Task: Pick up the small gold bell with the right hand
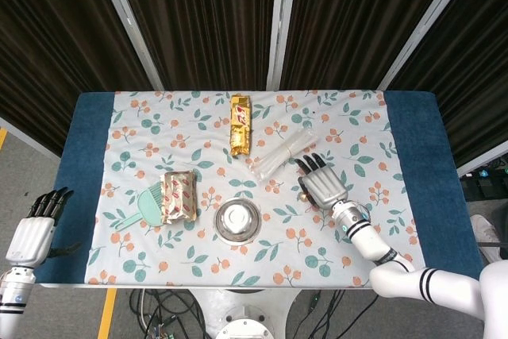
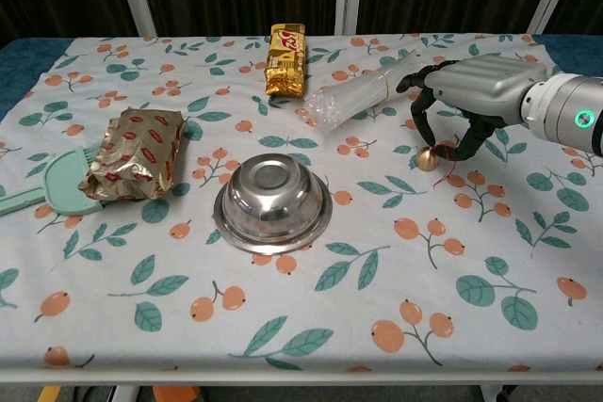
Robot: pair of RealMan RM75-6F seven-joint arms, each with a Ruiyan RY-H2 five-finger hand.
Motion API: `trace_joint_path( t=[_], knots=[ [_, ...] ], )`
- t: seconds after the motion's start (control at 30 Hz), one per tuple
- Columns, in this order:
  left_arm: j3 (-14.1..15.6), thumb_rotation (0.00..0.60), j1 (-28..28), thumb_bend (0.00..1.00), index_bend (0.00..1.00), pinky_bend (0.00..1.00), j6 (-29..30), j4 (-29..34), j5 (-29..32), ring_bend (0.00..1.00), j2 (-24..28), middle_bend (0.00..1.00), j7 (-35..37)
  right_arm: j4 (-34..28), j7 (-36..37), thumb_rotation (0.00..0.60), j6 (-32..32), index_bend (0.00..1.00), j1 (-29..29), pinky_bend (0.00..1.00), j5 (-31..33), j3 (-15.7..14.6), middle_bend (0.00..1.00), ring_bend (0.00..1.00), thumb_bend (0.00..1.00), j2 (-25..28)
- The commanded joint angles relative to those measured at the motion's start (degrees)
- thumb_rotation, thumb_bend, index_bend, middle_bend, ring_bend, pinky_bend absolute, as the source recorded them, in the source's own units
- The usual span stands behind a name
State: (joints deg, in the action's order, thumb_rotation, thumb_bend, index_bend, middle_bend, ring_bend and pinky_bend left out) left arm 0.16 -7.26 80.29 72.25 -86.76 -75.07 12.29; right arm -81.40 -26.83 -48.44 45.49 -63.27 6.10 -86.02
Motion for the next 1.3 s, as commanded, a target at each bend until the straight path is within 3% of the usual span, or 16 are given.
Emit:
trace_joint_path(
  t=[0.03,0.83,1.13,1.3],
  knots=[
    [0.03,0.6,-0.01,0.02,0.05,0.07,-0.02,-0.02,-0.04,0.0,0.0,0.02,0.08,0.01,0.04,0.6,-0.08,0.59,0.04,0.0,0.08,0.04,0.11,0.0,0.29,-0.05],
    [0.32,0.6,-0.24,0.02,0.06,0.07,-0.44,0.21,-0.4,0.0,0.25,0.02,0.34,-1.18,0.58,0.6,-1.9,0.68,-0.28,0.0,0.0,0.18,0.16,0.0,0.37,0.8],
    [0.46,0.6,-0.51,0.02,0.05,0.07,-0.71,0.66,-0.67,0.0,0.19,0.02,-0.33,-4.23,1.37,0.6,-7.84,0.69,-2.16,0.0,-1.64,2.3,0.16,0.0,0.38,5.16],
    [0.4,0.6,-0.73,0.02,0.05,0.07,-0.99,0.91,-0.6,0.0,0.0,0.02,-0.76,-9.56,1.96,0.6,-8.61,0.7,-2.97,0.0,-5.31,0.88,0.17,0.0,0.38,7.5]
  ],
)
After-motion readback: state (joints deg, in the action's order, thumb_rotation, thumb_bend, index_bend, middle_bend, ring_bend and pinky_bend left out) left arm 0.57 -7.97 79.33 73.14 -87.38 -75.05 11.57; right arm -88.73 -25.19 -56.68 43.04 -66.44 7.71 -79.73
